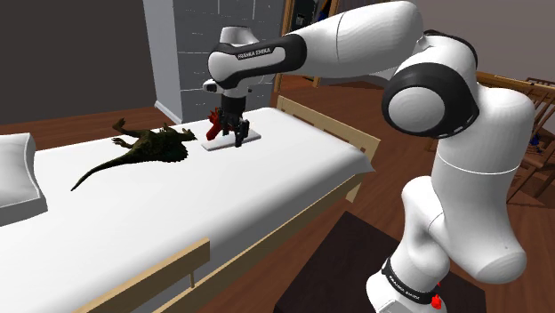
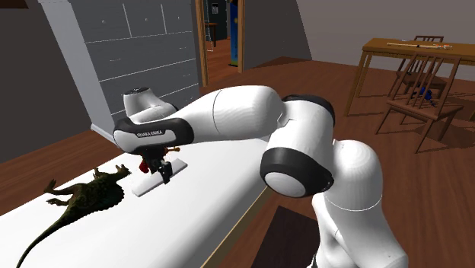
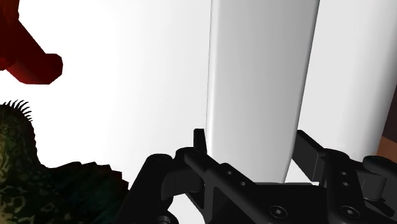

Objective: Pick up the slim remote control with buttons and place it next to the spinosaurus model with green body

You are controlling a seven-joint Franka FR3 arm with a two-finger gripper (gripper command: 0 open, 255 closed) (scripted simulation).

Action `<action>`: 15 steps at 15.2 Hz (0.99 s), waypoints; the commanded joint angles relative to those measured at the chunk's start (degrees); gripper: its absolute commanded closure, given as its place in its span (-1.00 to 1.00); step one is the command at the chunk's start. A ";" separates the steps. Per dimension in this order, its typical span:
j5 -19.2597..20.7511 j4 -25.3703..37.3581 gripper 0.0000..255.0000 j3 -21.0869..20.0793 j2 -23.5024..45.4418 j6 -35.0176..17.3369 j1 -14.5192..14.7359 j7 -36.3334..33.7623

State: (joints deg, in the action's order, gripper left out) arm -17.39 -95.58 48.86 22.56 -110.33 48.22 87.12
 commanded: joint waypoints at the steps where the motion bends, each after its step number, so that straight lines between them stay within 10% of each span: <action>1: -0.52 -0.97 1.00 -0.28 0.55 -1.39 -0.13 0.32; 15: -4.62 -6.46 1.00 -2.79 4.91 -9.99 -1.50 2.86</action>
State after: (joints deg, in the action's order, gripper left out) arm -21.73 -101.64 46.26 27.21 -119.70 46.74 89.85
